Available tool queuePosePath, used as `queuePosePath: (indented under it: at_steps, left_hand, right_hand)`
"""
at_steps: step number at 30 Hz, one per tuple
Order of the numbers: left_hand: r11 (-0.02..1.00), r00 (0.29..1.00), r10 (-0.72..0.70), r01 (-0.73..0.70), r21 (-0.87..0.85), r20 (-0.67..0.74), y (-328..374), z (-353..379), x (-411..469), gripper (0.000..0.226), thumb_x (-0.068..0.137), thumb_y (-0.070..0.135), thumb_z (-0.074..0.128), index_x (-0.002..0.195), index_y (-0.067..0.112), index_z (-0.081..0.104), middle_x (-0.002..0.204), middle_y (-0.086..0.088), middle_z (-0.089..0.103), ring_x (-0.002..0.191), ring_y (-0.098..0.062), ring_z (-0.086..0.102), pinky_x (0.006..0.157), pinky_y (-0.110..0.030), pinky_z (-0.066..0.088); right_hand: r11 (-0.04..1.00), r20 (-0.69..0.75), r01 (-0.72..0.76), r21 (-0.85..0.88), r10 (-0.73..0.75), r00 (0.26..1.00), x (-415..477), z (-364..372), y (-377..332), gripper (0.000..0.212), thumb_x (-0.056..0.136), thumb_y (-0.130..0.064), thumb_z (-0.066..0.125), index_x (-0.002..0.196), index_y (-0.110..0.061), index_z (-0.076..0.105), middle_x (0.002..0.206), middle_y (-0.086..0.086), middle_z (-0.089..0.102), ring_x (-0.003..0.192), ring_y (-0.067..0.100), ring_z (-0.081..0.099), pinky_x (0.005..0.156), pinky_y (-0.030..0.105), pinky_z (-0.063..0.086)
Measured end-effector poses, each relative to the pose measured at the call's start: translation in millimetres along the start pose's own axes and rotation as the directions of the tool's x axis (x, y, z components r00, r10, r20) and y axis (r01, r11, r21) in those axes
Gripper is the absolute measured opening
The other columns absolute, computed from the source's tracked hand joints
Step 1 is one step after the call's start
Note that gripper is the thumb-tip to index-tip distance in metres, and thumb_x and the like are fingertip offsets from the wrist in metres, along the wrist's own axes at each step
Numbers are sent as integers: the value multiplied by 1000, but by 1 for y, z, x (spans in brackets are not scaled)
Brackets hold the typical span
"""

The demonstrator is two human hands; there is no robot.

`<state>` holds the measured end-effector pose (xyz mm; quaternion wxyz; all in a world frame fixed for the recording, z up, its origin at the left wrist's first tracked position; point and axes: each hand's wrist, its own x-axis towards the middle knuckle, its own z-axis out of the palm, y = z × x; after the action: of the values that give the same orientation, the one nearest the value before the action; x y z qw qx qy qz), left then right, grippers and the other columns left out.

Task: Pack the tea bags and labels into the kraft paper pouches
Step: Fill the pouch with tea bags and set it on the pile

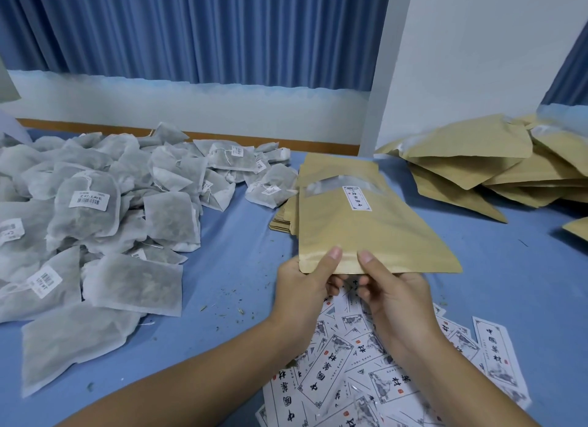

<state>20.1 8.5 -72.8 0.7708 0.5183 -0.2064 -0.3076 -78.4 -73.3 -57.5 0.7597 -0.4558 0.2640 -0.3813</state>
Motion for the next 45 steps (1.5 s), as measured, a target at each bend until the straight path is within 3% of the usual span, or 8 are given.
queuePosePath:
  at_steps: [6,16,23,28,31,35,41,45]
  left_hand:
    - [999,999,43,-43,-15,6,2,-3,1,13,90,28,73,78,26,76,73,-5,66,60,-15,54,58,-28,47]
    - [995,997,62,-65,71,48,0,-1,0,9,94,17,69,90,10,75,60,2,65,49,-7,52,48,-15,43]
    - [999,998,44,-43,7,-42,-1,-2,2,19,92,21,70,74,26,74,60,-3,57,48,-11,46,43,-21,37]
    - [995,1000,-4,3,-102,-7,-1,-2,2,20,83,25,78,95,10,73,90,-15,74,71,-23,62,60,-30,47]
    - [993,998,-29,23,-117,-51,-3,0,2,26,81,20,81,98,3,69,83,-15,72,68,-25,59,66,-36,48]
    - [975,987,-35,-1,-221,-158,0,-3,7,14,85,12,77,91,4,67,70,-6,66,56,-15,56,58,-27,51]
    - [982,999,-39,40,-186,8,-3,2,-2,16,87,11,75,101,7,69,81,-7,70,65,-15,61,61,-28,50]
    - [989,996,-80,75,-125,-31,-3,1,1,10,85,14,78,88,9,70,71,-6,67,63,-17,57,69,-32,51]
  right_hand:
    - [996,-23,3,87,-1,1000,3,-3,-3,15,82,-10,77,96,-9,71,81,3,65,59,10,51,49,21,44]
    - [999,38,-28,-38,30,999,-2,1,0,16,81,-9,78,92,1,73,79,14,56,57,14,48,57,25,46]
    - [998,-59,-1,55,4,998,-3,5,1,11,87,-11,74,97,-8,71,79,5,65,56,12,50,47,24,42]
    - [998,-25,-12,55,14,1000,-1,2,1,14,85,-10,76,98,-9,73,80,4,66,56,10,51,50,21,47]
    - [999,-1,-32,35,32,999,-2,4,2,14,84,-11,77,98,-9,74,80,4,66,57,10,52,50,21,48]
    - [998,-36,-28,51,30,999,1,1,-3,20,84,-10,76,104,-7,71,79,1,66,54,10,51,44,19,43]
    - [999,38,-40,-14,41,998,-2,2,2,21,84,-11,77,102,0,71,73,8,61,58,14,51,56,27,48]
    - [1000,51,-16,-14,17,999,0,1,2,19,83,-7,77,102,-5,72,81,8,64,58,13,50,54,23,47]
